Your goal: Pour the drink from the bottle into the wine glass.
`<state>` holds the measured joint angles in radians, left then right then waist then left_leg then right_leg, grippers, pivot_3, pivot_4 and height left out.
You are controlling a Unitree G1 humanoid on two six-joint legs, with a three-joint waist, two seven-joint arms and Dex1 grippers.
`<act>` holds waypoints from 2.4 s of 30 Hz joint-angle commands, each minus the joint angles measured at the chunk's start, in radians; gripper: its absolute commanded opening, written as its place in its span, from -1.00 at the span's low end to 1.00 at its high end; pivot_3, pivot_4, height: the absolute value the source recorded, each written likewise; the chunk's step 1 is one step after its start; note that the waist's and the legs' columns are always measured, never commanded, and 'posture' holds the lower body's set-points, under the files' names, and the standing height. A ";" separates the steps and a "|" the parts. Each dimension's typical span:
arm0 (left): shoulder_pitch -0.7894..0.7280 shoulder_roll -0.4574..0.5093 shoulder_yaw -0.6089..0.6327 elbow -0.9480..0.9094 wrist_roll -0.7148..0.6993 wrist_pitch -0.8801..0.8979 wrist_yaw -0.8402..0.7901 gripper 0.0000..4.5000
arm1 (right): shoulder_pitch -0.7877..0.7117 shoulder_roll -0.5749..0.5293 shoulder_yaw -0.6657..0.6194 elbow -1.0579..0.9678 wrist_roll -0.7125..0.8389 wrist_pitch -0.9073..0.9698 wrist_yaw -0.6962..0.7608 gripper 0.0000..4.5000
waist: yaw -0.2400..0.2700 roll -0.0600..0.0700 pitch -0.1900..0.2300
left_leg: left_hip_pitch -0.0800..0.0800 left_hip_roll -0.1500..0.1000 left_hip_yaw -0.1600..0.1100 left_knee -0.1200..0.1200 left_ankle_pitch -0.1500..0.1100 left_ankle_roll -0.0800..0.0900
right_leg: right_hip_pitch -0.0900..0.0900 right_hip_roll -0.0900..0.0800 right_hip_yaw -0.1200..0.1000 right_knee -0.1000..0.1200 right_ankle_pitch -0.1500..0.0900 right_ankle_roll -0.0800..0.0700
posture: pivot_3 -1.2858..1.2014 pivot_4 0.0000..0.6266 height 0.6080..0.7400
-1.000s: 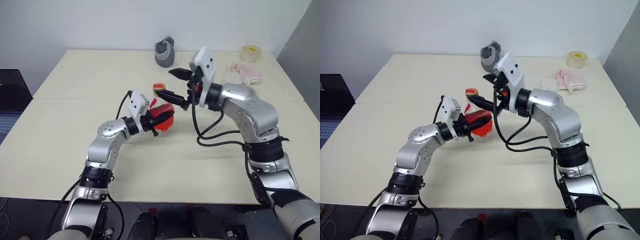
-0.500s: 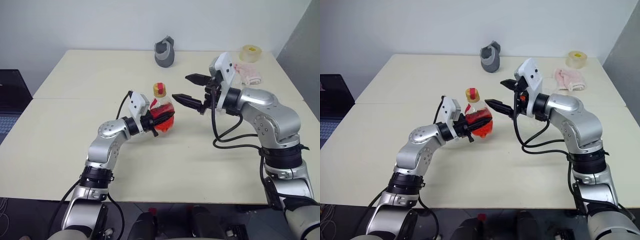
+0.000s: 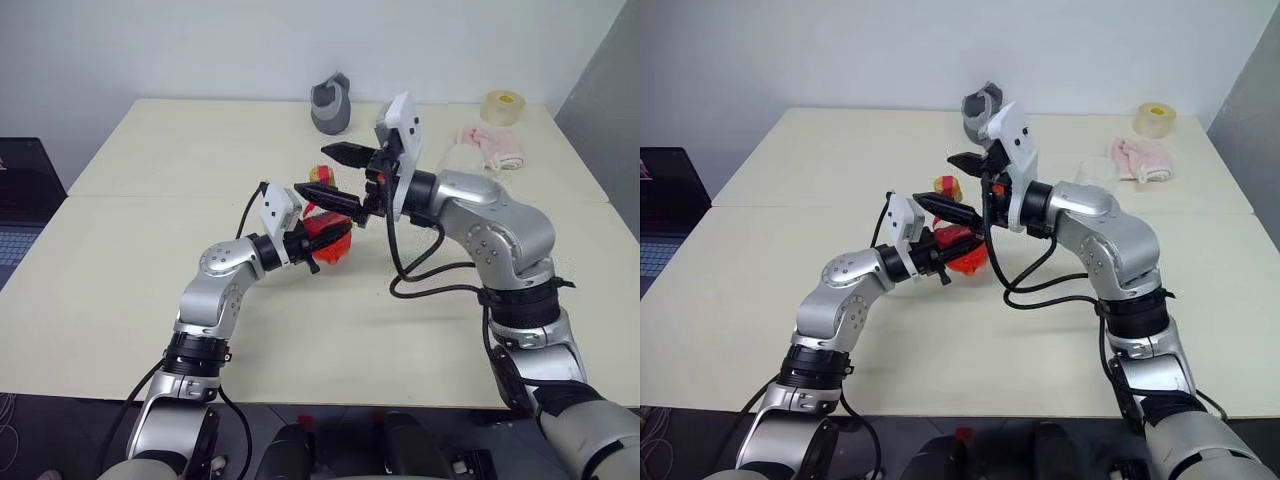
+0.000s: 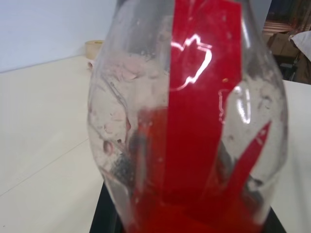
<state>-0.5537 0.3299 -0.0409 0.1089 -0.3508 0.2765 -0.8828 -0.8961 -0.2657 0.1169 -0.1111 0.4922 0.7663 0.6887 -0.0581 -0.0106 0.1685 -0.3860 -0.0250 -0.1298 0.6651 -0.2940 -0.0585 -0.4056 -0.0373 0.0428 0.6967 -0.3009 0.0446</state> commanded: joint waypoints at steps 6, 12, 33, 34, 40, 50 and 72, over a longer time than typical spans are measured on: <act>0.011 0.003 0.009 -0.071 -0.013 -0.015 0.009 -0.58 | -0.054 0.047 -0.039 0.036 0.040 0.040 -0.022 1.00 | -0.003 0.000 0.000 | 0.000 0.000 0.000 0.000 0.000 0.000 | 0.000 0.000 0.000 0.000 0.000 0.000 | 0.03 -0.52 1.00; 0.019 0.005 0.006 -0.079 -0.011 -0.015 0.008 -0.58 | -0.067 0.060 -0.056 0.043 0.060 0.075 -0.037 0.76 | -0.001 0.000 0.000 | 0.000 0.000 0.000 0.000 0.000 0.000 | 0.000 0.000 0.000 0.000 0.000 0.000 | 0.03 -0.52 1.00; 0.052 0.024 -0.001 -0.131 -0.023 -0.004 -0.016 -0.58 | -0.092 -0.025 0.003 0.064 -0.006 -0.085 0.111 -0.43 | -0.003 0.000 0.000 | 0.000 0.000 0.000 0.000 0.000 0.000 | 0.000 0.000 0.000 0.000 0.000 0.000 | 0.03 -0.52 1.00; 0.054 0.024 -0.001 -0.133 -0.023 -0.003 -0.016 -0.58 | -0.101 -0.021 -0.022 0.080 0.032 -0.012 0.097 -0.43 | -0.003 0.000 0.000 | 0.000 0.000 0.000 0.000 0.000 0.000 | 0.000 0.000 0.000 0.000 0.000 0.000 | 0.03 -0.52 1.00; 0.052 0.023 -0.002 -0.138 -0.024 0.003 -0.013 -0.58 | -0.139 -0.003 -0.142 0.101 0.158 0.198 0.012 -0.43 | 0.000 0.000 0.000 | 0.000 0.000 0.000 0.000 0.000 0.000 | 0.000 0.000 0.000 0.000 0.000 0.000 | 0.03 -0.52 1.00; 0.048 0.017 -0.008 -0.129 -0.023 -0.003 -0.020 -0.59 | -0.149 -0.034 -0.214 0.062 0.263 0.351 -0.041 -0.43 | -0.001 0.000 0.000 | 0.000 0.001 0.000 -0.001 0.000 0.001 | 0.000 0.000 0.000 0.000 0.000 0.000 | 0.03 -0.52 1.00; 0.086 0.007 -0.005 -0.199 -0.048 0.039 0.005 -0.59 | 0.621 -0.185 -0.279 -0.373 -0.090 0.079 -0.403 -0.43 | 0.009 -0.001 -0.001 | -0.004 0.000 0.000 0.001 0.000 0.001 | -0.001 0.001 -0.001 0.000 0.000 0.000 | 0.03 -0.52 1.00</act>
<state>-0.4492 0.3453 -0.0441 -0.0471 -0.3776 0.3239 -0.8803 -0.2741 -0.4642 -0.1400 -0.4445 0.4327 0.8962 0.3300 -0.0486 -0.0119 0.1676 -0.3900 -0.0245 -0.1291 0.6658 -0.2940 -0.0570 -0.4062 -0.0358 0.0423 0.6966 -0.3009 0.0447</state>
